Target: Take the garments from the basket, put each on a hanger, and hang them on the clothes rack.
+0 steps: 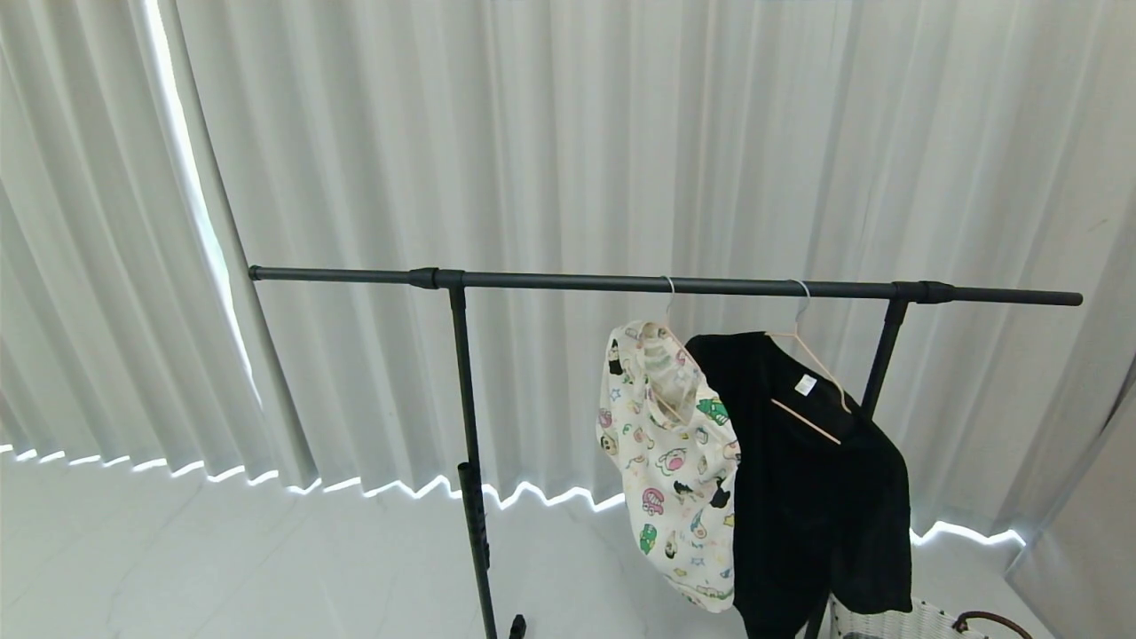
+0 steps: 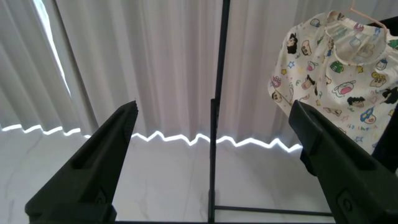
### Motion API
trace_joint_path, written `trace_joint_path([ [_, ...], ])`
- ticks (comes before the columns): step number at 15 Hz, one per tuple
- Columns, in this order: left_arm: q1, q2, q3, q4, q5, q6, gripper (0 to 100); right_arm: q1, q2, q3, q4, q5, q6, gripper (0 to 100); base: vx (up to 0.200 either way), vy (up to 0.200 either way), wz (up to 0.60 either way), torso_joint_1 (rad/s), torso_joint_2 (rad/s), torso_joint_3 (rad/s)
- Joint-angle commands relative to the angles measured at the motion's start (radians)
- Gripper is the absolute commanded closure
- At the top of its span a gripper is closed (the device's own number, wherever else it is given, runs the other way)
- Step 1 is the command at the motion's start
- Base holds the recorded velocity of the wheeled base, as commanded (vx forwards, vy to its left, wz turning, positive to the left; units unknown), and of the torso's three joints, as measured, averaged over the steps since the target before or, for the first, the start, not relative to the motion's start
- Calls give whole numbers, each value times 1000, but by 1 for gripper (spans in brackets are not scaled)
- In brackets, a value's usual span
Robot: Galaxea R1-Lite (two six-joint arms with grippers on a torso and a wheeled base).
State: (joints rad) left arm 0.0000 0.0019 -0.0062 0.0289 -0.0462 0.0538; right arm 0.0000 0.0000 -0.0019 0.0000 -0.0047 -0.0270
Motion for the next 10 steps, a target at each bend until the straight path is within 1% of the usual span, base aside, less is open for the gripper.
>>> trace_joint_path([
  [1, 0, 0, 0, 0, 0, 0, 0, 0, 0, 0, 0, 0, -1, 0, 0, 0, 0, 0, 0, 0],
  [10, 0, 0, 0, -1, 0, 0, 0, 0, 0, 0, 0, 0, -1, 0, 0, 0, 0, 0, 0, 0],
])
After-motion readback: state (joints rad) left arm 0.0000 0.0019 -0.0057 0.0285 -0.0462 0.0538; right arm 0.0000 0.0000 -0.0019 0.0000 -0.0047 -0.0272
